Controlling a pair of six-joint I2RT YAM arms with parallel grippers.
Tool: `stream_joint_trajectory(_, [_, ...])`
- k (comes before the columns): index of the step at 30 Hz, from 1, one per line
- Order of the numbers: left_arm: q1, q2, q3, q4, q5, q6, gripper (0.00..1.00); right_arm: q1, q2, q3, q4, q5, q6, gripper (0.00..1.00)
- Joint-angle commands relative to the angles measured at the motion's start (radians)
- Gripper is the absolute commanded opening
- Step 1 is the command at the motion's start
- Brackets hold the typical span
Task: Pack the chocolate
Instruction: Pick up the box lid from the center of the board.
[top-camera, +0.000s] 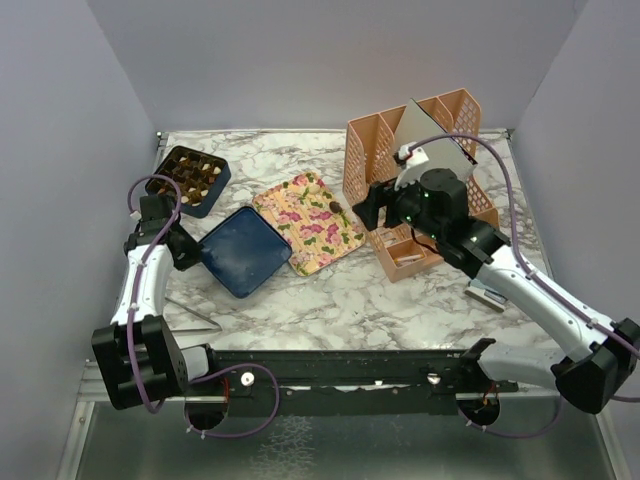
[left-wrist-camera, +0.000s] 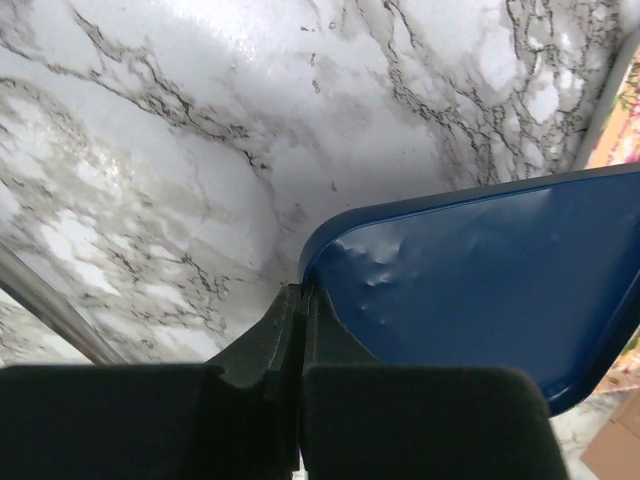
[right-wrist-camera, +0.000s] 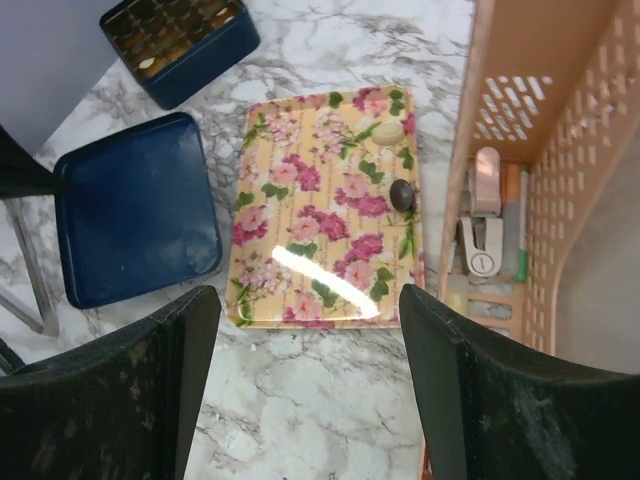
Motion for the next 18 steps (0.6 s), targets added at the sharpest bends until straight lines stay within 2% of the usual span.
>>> stream_joint_trajectory(1, [0.006, -0.058, 0.016, -0.051, 0.054, -0.094, 0.00, 0.095, 0.032, -0.035, 0.195, -0.050, -0.297, 0.74])
stream_joint_trajectory(5, [0.004, -0.060, 0.020, -0.075, 0.076, -0.125, 0.00, 0.249, 0.066, -0.161, 0.367, -0.011, -0.706, 0.74])
stream_joint_trajectory(7, [0.004, -0.059, 0.026, -0.082, 0.094, -0.128, 0.00, 0.281, 0.081, -0.228, 0.480, -0.022, -0.848, 0.74])
stream_joint_trajectory(11, [-0.005, -0.075, 0.028, -0.083, 0.108, -0.113, 0.00, 0.300, 0.099, -0.446, 0.743, -0.312, -1.231, 0.73])
stream_joint_trajectory(12, [-0.007, -0.078, 0.028, -0.083, 0.105, -0.111, 0.00, 0.300, 0.124, -0.481, 0.807, -0.345, -1.309, 0.74])
stream_joint_trajectory(18, [-0.010, -0.096, 0.015, -0.083, 0.138, -0.116, 0.00, 0.331, 0.309, -0.514, 0.976, -0.355, -1.574, 0.72])
